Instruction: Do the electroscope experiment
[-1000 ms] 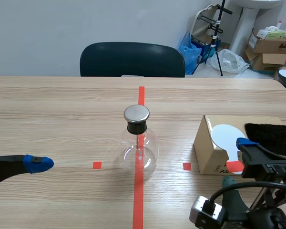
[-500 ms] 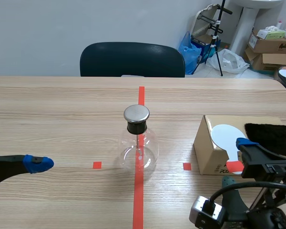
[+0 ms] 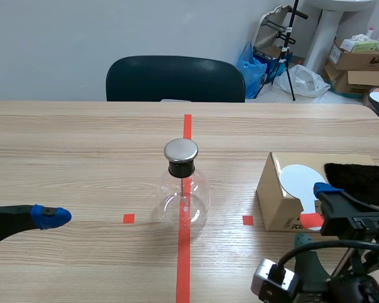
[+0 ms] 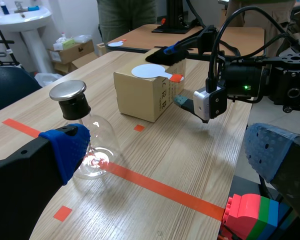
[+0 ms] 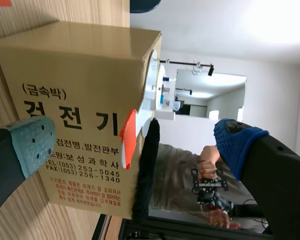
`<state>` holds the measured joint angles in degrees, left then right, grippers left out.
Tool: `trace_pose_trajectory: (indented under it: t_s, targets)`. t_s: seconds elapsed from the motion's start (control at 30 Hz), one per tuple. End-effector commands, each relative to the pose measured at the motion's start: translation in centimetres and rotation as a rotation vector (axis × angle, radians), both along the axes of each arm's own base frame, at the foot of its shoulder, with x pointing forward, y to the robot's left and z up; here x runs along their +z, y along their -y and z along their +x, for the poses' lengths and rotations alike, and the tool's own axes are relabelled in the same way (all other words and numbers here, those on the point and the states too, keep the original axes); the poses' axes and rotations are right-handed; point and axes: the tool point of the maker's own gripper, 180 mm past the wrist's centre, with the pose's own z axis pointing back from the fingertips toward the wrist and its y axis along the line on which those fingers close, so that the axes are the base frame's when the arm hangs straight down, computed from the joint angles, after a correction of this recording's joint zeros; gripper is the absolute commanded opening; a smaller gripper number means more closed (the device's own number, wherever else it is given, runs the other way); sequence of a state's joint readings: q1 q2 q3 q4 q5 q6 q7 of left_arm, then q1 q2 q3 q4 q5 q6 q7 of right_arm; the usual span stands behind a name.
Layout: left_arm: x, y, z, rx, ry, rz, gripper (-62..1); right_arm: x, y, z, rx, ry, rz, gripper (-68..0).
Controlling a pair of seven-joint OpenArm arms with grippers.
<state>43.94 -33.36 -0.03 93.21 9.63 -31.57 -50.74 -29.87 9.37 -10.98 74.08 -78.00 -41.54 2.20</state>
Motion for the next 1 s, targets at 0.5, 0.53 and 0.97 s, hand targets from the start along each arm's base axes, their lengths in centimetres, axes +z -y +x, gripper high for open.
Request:
trace_pose_trajectory:
  t_s: [0.5,0.53,0.97]
  targets:
    - [0.4,0.0,0.2,0.006,0.01,-0.013,1.4,0.3,0.2,-4.7,0.007,-0.044,0.022,0.4]
    - [0.4,0.0,0.2,0.006,0.01,-0.013,1.4,0.5,0.2,-5.3,0.014,-0.051,0.034,0.4]
    - [0.4,0.0,0.2,0.006,0.01,-0.013,1.4,8.2,3.1,-6.8,0.035,-0.026,0.357,0.4]
